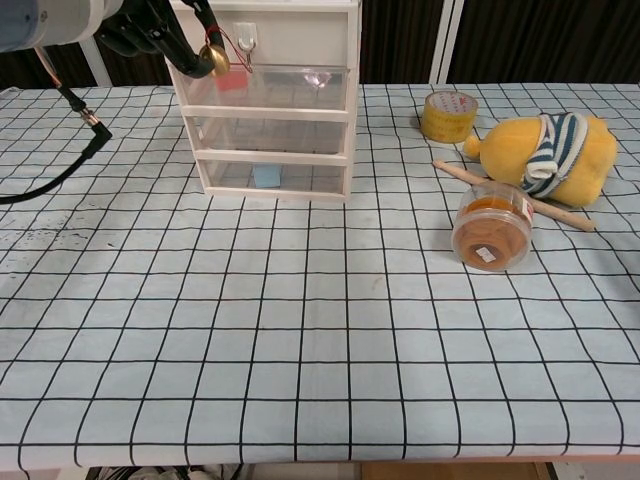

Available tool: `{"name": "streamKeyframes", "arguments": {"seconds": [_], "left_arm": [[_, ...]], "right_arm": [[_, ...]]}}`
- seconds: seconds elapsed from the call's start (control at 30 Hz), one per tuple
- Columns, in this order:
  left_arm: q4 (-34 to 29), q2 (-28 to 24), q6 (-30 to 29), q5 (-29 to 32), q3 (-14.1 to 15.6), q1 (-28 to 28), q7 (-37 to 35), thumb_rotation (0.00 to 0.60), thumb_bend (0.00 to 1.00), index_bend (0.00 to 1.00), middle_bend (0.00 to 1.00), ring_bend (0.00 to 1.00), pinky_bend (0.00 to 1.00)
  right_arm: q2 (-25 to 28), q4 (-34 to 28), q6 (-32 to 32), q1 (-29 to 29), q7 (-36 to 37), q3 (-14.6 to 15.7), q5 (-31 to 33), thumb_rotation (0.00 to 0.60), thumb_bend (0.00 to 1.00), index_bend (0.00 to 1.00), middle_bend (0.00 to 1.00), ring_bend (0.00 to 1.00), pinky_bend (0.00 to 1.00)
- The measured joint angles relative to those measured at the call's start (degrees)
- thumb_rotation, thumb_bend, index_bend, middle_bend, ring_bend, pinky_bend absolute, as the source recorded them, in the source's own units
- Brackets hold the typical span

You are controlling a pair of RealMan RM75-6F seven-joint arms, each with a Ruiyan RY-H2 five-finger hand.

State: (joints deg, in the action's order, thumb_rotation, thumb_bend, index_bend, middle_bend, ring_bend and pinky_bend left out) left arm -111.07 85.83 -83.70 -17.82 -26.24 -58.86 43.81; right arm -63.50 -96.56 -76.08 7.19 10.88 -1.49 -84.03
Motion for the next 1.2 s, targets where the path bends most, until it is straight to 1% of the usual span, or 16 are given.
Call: {"name": "streamKeyframes", "arguments": {"seconds": [0.4,0.77,0.83,0.93,1.07,1.2], "left_arm": [[0.1,-0.3,0.1,0.3,-0.2,0.3,0.0,0.6,0.48,0.46,1.0,1.0,1.0],[0.9,-0.8,0.8,0.6,0.3,1.1,-0.4,0.6,0.47,0.45,1.0,1.0,1.0],[1.1,-0.9,1.0,0.6,0.5,1.3,-0.5,0.6,0.45,0.43,1.0,1.0,1.0],[1.7,-0.9,1.4,0.7,1.0,1.7,-0.7,0.6,0.34,0.39,1.0,1.0,1.0],[2.5,-0.7,2.0,1.2,1.8,2.2,-0.9,0.6,0.23,0.36,1.0,1.0,1.0],[3.1,-0.6,2.2,0.8,2.1,2.6,-1.1,0.6,0.17,0.34,1.0,1.0,1.0]], "right_arm": [[0.1,-0.2,0.2,0.0,-0.1,0.0,0.2,0.6,0.12,0.0,0.0,0.0,0.13],[0.1,-0.2,0.2,0.0,-0.2,0.0,0.3,0.6,0.12,0.0,0.0,0.0,0.13],[0.1,-0.2,0.2,0.0,-0.2,0.0,0.3,0.6,0.12,0.0,0.0,0.0,0.13],[0.2,-0.3,0.1,0.0,-0.1,0.0,0.2,0.6,0.12,0.0,0.0,0.0,0.13],[0.2,-0.3,0.1,0.0,0.1,-0.1,0.3,0.6,0.12,0.0,0.0,0.0,0.13],[0.2,-0.3,0.2,0.0,0.2,-0.2,0.5,0.6,0.12,0.0,0.0,0.0,0.13]]}}
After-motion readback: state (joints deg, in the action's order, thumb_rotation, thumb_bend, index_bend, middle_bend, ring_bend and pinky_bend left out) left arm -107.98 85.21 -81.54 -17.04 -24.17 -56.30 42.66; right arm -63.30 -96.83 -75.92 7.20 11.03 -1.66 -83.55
